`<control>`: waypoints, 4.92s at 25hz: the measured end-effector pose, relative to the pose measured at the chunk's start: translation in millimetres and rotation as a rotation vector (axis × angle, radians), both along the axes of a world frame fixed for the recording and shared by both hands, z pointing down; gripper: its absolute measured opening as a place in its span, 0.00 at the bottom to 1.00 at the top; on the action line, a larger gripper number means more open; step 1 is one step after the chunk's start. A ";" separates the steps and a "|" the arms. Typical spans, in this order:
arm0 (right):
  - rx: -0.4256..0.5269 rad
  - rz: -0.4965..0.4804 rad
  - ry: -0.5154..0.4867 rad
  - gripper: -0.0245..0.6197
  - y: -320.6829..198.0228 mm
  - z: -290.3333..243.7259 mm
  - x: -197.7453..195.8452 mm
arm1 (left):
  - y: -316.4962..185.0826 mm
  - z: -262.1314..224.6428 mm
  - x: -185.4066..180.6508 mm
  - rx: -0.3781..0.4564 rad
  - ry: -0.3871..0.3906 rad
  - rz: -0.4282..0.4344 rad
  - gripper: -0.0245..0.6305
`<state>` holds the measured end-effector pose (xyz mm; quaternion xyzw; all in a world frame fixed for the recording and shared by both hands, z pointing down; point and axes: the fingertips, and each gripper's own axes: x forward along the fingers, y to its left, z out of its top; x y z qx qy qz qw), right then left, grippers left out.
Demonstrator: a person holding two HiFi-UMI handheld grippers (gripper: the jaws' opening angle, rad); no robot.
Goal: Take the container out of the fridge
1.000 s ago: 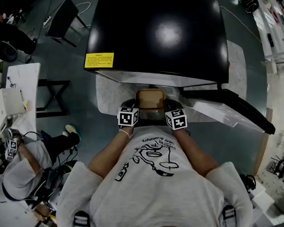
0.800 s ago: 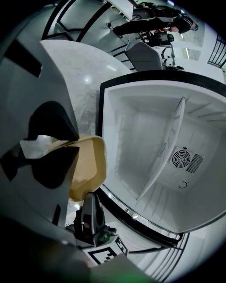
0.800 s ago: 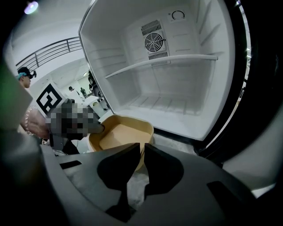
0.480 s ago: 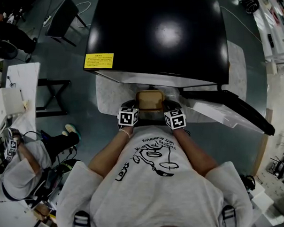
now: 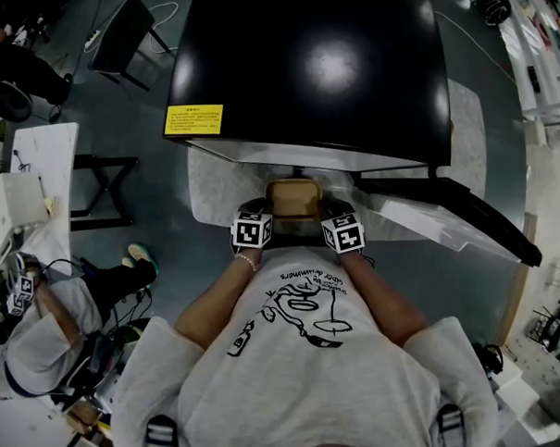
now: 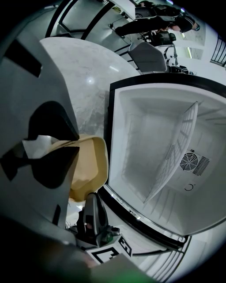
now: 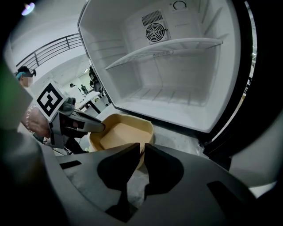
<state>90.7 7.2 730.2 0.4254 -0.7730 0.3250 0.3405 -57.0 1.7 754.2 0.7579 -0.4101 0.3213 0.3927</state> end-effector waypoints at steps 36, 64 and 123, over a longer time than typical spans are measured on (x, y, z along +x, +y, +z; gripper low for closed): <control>-0.079 -0.009 0.020 0.11 4.5 31.4 -2.4 | 4.3 26.7 -1.4 -0.029 -0.021 0.036 0.12; -0.113 -0.022 0.041 0.11 11.3 45.4 -6.5 | 7.7 46.3 -6.8 -0.039 -0.046 0.065 0.13; 0.187 -0.018 -0.066 0.13 -22.5 -70.0 -13.0 | -26.8 -85.6 29.1 0.240 0.093 0.104 0.17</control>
